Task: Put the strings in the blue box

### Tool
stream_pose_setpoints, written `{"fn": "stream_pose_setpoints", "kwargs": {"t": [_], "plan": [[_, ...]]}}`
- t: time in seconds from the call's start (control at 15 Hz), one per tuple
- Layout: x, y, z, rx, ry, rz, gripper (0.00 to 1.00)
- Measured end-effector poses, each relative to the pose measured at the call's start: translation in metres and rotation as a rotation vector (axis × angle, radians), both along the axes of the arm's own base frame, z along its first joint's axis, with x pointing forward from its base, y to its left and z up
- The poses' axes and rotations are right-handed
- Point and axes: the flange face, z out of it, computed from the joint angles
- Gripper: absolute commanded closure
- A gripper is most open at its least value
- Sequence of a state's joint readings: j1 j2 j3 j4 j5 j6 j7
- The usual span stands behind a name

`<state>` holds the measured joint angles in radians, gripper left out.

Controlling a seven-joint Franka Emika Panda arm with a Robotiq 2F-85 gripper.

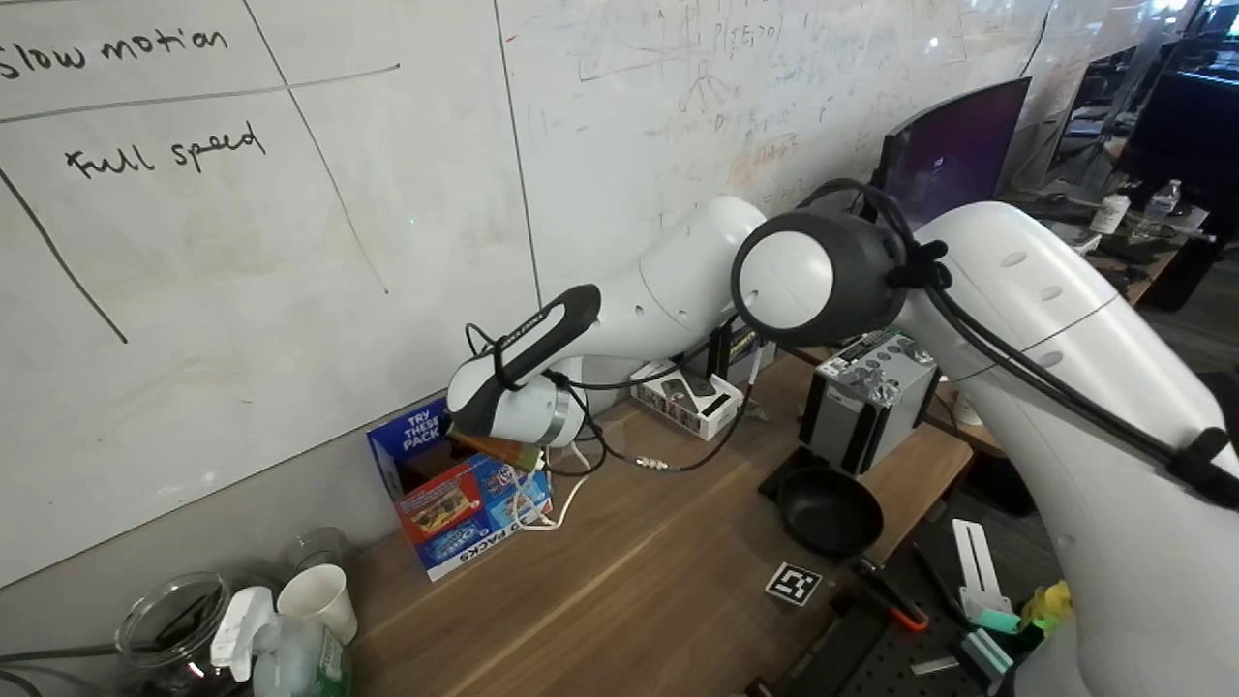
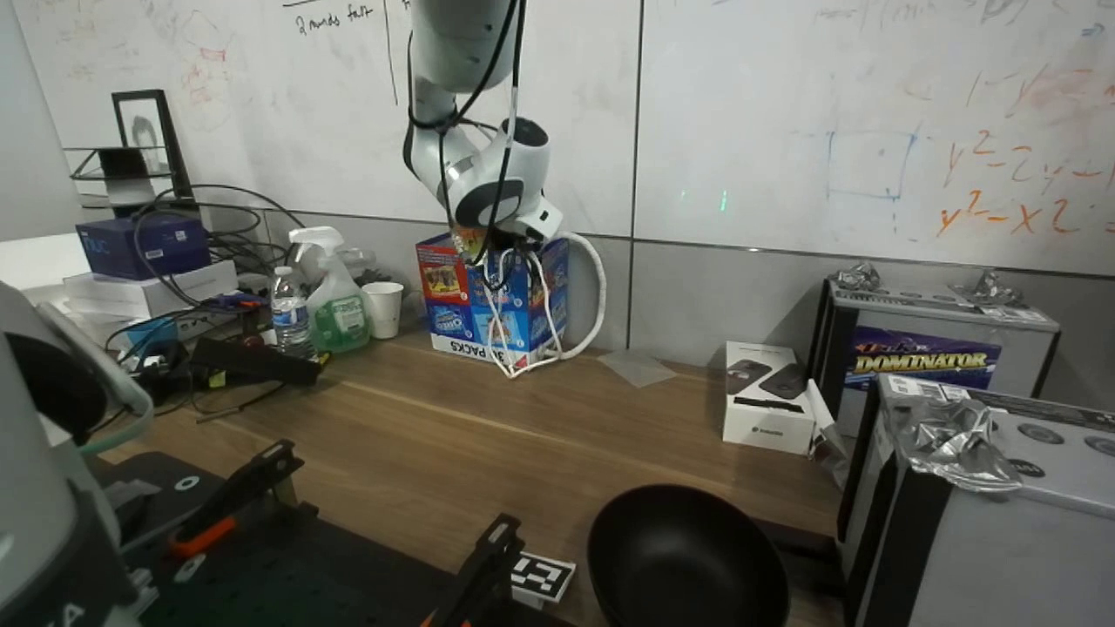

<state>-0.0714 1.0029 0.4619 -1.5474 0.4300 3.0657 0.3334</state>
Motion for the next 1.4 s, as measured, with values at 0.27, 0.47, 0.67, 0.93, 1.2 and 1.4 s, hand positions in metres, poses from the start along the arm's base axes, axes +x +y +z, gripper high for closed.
{"fn": "stream_pose_setpoints", "kwargs": {"t": [0.27, 0.47, 0.67, 0.93, 1.2, 1.4], "plan": [[0.008, 0.011, -0.02, -0.052, 0.01, 0.036, 0.96], [0.015, 0.015, -0.016, -0.076, -0.001, 0.053, 0.96], [0.019, 0.018, -0.012, -0.094, -0.011, 0.064, 0.65], [0.02, 0.02, -0.014, -0.127, -0.003, 0.087, 0.35], [0.02, 0.023, -0.013, -0.163, -0.012, 0.103, 0.06], [0.02, 0.028, -0.008, -0.211, -0.031, 0.125, 0.0]]}}
